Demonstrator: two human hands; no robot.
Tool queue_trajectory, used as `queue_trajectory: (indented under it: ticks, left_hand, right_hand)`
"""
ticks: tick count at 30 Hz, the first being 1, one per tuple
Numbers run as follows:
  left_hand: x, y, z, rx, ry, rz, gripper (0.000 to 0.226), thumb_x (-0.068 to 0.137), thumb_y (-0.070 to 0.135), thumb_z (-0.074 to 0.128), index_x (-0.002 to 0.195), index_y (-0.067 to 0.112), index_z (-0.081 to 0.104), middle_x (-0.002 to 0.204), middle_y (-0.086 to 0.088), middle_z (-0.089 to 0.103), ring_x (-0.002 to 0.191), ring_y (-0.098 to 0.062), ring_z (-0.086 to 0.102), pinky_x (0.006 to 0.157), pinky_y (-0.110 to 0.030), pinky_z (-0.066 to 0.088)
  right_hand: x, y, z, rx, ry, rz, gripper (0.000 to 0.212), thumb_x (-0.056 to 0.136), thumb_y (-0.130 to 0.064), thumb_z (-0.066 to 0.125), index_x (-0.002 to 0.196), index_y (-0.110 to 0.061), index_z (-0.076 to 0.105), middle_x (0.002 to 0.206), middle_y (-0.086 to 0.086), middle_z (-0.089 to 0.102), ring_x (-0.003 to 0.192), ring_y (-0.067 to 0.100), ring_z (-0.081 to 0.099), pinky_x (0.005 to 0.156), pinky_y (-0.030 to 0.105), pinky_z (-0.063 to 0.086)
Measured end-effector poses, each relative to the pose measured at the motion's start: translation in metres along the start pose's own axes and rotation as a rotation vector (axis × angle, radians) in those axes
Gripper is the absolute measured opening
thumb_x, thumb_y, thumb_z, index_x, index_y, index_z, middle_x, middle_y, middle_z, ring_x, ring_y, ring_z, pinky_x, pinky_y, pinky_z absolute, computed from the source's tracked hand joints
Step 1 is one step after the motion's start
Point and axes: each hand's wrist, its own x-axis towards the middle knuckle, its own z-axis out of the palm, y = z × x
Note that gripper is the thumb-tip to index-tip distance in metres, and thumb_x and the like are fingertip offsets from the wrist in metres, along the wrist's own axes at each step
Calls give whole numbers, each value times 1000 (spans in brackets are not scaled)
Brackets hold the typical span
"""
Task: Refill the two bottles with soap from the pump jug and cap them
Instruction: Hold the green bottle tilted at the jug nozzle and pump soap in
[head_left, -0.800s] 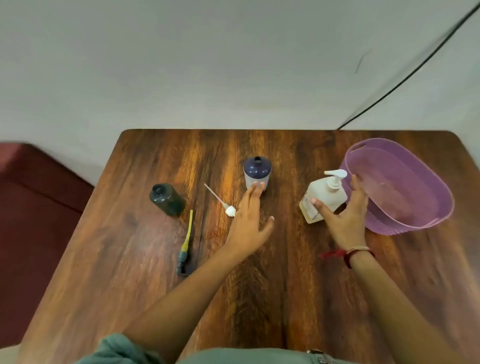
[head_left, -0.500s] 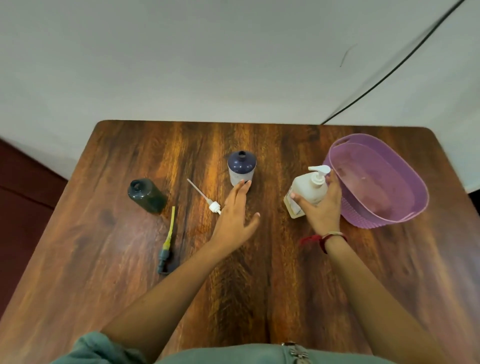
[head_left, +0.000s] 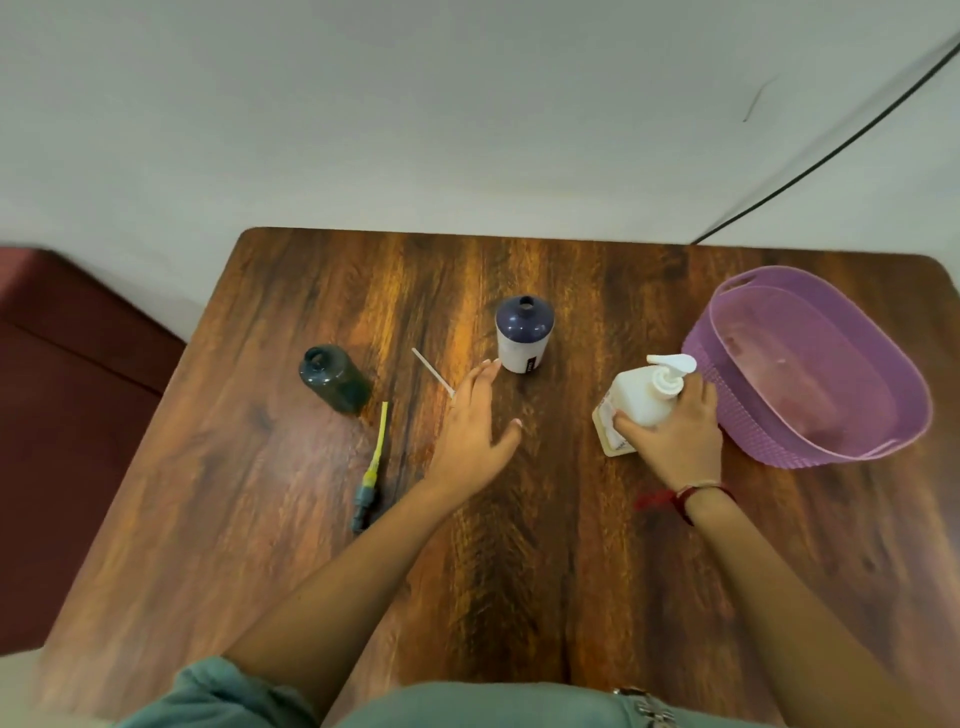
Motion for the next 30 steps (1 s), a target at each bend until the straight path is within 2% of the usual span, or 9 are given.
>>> queue_trajectory:
  ticks: [7, 11, 15, 18, 22, 26, 30]
  left_hand:
    - [-28, -29, -8, 24, 27, -51, 69, 87, 26, 57, 146, 16, 24, 150, -1, 29, 136, -14, 29, 111, -29, 26]
    - [-42, -40, -12, 63, 56, -74, 67, 88, 28, 54, 147, 19, 23, 153, 1, 26, 142, -13, 18, 114, -33, 18]
    - [-54, -53, -31, 76, 121, -114, 64, 92, 32, 52, 147, 20, 22, 154, 3, 22, 140, -2, 5, 116, -34, 12]
    - [-59, -65, -44, 4, 224, -231, 69, 92, 39, 51, 149, 25, 14, 156, 5, 13, 143, -5, 2, 118, -40, 12]
    - [-55, -75, -57, -183, 401, -414, 87, 87, 44, 61, 149, 31, 1, 156, 9, 5, 144, -14, 10, 117, -42, 18]
    - [-35, -86, -66, -399, 543, -610, 110, 75, 47, 74, 147, 35, -9, 156, 12, -4, 143, -15, 7, 112, -34, 12]
    - [-13, -106, -70, -500, 588, -639, 119, 66, 47, 80, 149, 29, -2, 157, 1, 6, 144, -24, 12, 116, -45, 16]
  right_hand:
    - [-53, -19, 13, 48, -53, 28, 86, 63, -27, 83, 133, -11, 38, 120, 15, 43, 109, 35, 50, 87, 43, 45]
    - [-68, -25, 20, 79, -84, 11, 86, 66, -28, 83, 137, -16, 35, 126, 13, 42, 114, 33, 48, 91, 44, 45]
    - [-72, -30, 23, 140, -66, -16, 90, 66, -33, 83, 140, -14, 35, 133, 15, 42, 122, 34, 44, 98, 47, 40]
    - [-70, -30, 21, 92, -53, -13, 98, 64, -49, 79, 143, -13, 31, 141, 15, 40, 131, 34, 36, 107, 52, 31]
    - [-70, -29, 21, 62, -55, 1, 108, 60, -76, 60, 144, -15, 28, 145, 14, 35, 135, 34, 30, 111, 55, 25]
    - [-68, -27, 24, 84, -41, -13, 108, 58, -77, 50, 142, -12, 30, 143, 14, 38, 133, 33, 32, 110, 54, 28]
    - [-67, -24, 24, 113, -48, -13, 104, 59, -74, 55, 139, -11, 35, 139, 13, 41, 127, 31, 38, 106, 54, 34]
